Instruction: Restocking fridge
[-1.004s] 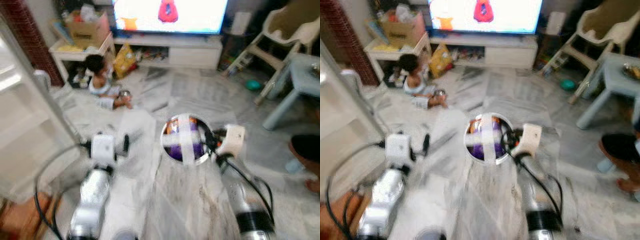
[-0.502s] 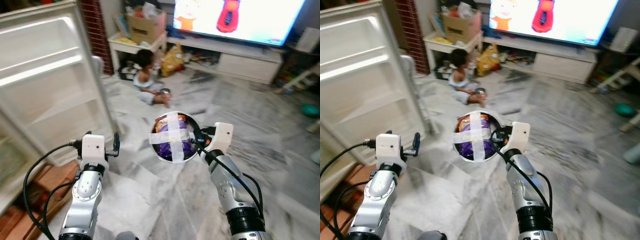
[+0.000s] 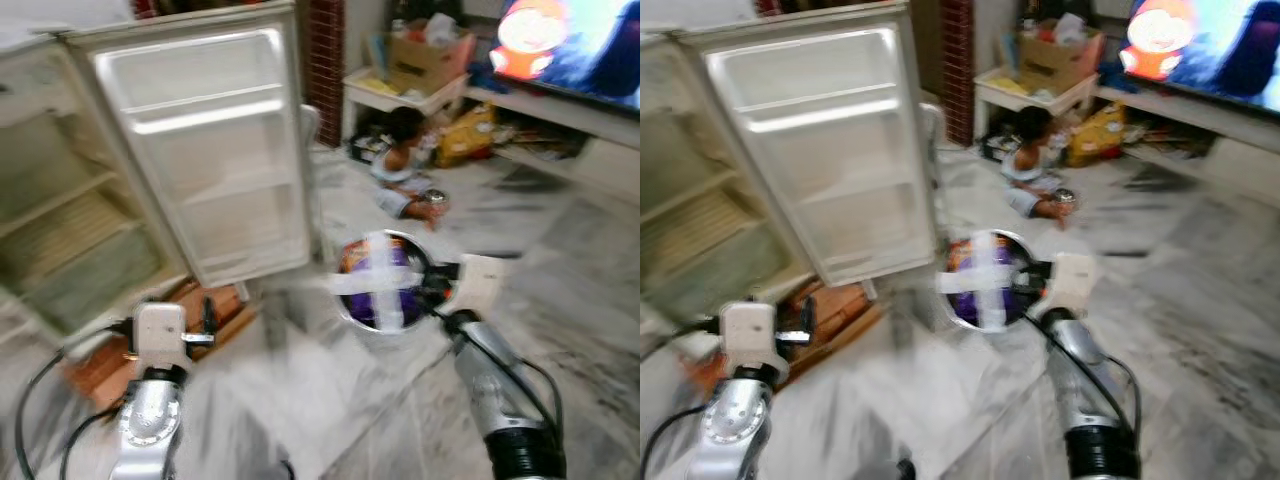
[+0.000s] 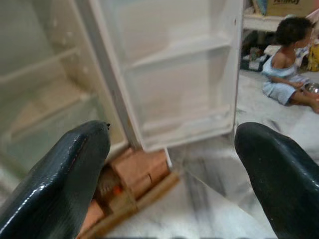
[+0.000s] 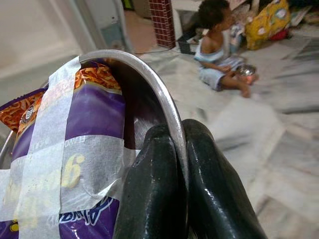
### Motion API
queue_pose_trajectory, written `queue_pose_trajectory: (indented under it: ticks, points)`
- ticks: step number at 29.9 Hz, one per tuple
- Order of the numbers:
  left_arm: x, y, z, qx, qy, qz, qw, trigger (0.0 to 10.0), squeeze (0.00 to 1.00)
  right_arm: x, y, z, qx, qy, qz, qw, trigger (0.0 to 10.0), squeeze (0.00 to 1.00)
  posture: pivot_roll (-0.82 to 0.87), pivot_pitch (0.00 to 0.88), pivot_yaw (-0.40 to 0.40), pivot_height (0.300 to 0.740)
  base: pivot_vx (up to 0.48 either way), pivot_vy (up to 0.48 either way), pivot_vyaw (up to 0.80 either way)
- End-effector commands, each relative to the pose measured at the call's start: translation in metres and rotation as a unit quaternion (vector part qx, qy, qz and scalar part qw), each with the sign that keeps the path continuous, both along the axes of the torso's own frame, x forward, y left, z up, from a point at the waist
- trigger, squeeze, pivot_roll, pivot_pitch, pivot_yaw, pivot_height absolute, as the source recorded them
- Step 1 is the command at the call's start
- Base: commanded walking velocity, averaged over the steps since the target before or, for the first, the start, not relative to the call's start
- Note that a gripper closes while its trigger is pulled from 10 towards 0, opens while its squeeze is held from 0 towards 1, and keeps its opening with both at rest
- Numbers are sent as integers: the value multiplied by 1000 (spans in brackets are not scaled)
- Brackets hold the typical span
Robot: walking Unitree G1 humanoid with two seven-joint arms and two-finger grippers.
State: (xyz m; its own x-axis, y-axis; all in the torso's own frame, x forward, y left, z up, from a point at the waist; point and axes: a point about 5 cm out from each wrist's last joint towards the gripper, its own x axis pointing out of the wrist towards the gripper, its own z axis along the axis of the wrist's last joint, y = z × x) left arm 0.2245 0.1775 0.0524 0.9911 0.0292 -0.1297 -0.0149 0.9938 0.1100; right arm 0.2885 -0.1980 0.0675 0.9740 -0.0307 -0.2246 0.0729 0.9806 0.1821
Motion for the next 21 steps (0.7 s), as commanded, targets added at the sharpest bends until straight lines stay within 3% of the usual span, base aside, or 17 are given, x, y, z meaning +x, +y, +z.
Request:
queue_pose_trajectory:
  ticks: [1, 10, 15, 17, 20, 21]
  points:
    - [3, 5, 7, 6, -11, 0, 1000, 10000, 0, 8, 10, 16, 5, -38, 11, 999, 10000, 0, 52, 0, -11, 740, 0, 0, 800]
    - [3, 6, 13, 13, -26, 16, 999, 10000, 0, 9, 13, 15, -1, -37, 15, 999, 10000, 0, 59, 0, -11, 740, 0, 0, 800]
    - [0, 13, 12, 24, -34, 63, 997, 10000, 0, 6, 13, 14, -2, -41, 7, 999, 10000, 0, 60, 0, -8, 740, 0, 0, 800]
    - [-1, 19, 10, 21, -30, 89, 995, 10000, 0, 5, 12, 14, 0, -44, 0, 999, 10000, 0, 59, 0, -6, 740, 0, 0, 494]
    - [-1, 21, 6, -29, -7, 104, 994, 10000, 0, 4, 10, 14, -2, -46, -6, 999, 10000, 0, 58, 0, -6, 740, 0, 0, 0]
    - [2, 17, 13, -8, -24, 75, 997, 10000, 0, 5, 10, 14, -4, -47, -6, 999, 10000, 0, 58, 0, -6, 740, 0, 0, 0]
